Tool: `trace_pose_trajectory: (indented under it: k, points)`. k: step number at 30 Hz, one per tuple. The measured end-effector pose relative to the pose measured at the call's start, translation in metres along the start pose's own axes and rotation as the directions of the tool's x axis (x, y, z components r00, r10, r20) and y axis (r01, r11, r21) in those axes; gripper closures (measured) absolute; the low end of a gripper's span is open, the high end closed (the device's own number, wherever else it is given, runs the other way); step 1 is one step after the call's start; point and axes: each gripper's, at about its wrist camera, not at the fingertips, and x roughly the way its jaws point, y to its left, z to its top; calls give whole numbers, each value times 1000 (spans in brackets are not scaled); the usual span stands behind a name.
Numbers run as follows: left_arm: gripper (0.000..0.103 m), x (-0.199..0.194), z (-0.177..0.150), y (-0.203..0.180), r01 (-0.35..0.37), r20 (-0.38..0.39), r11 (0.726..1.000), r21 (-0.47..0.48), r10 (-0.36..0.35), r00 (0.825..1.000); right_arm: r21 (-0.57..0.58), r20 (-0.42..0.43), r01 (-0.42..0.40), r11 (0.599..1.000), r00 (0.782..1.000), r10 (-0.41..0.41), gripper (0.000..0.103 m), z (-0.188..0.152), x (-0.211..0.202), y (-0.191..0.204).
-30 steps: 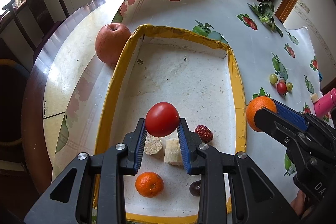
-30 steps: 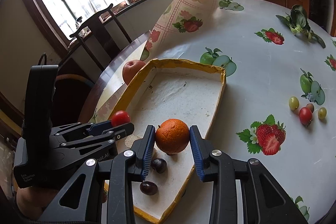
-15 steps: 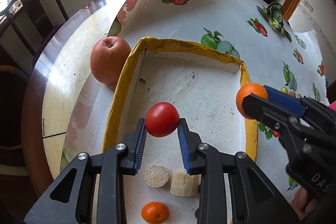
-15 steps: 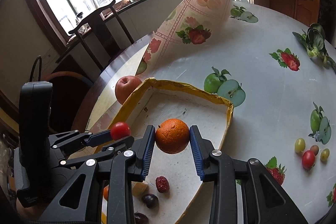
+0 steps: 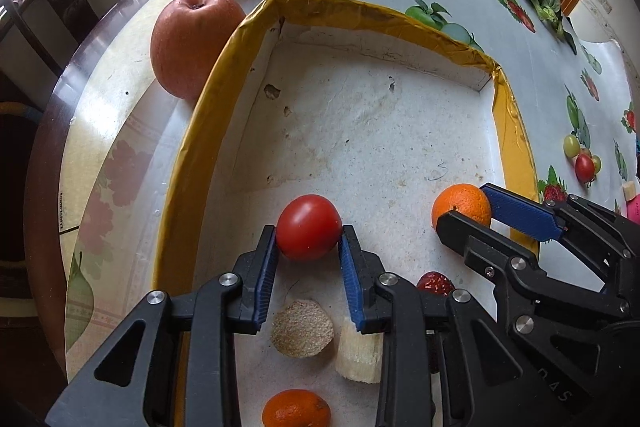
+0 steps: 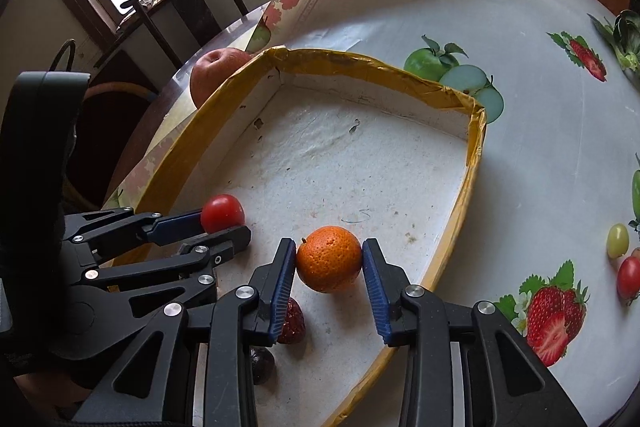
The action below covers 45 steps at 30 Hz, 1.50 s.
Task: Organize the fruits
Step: 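Carry the tomato and mandarin into the tray and open both tools, then withdraw both open tools back to the remaining fruits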
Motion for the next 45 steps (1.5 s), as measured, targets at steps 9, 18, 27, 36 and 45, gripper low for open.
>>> trace_pose_trajectory:
  k: [9, 18, 27, 36, 45]
  points:
    - [46, -7, -7, 2, -18, -9, 1000, -15, 18, 1000, 39, 3, -23, 999, 1000, 23, 60, -1, -10, -7]
    - [46, -33, -9, -2, -19, 41, 1000, -3, 19, 999, 59, 69, -30, 998, 997, 26, 50, -12, -47, -6]
    - [46, -53, -12, -16, 8, 76, 1000, 13, -9, 997, 127, 103, -14, 992, 995, 1, 48, -38, -81, -24]
    - [46, -66, -16, -52, 53, 88, 997, 60, -58, 994, 173, 121, 18, 985, 992, -39, 48, -63, -107, -50]
    - [46, -70, -24, -109, 113, 77, 984, 141, -125, 989, 260, 132, 57, 964, 987, -94, 48, -91, -130, -96]
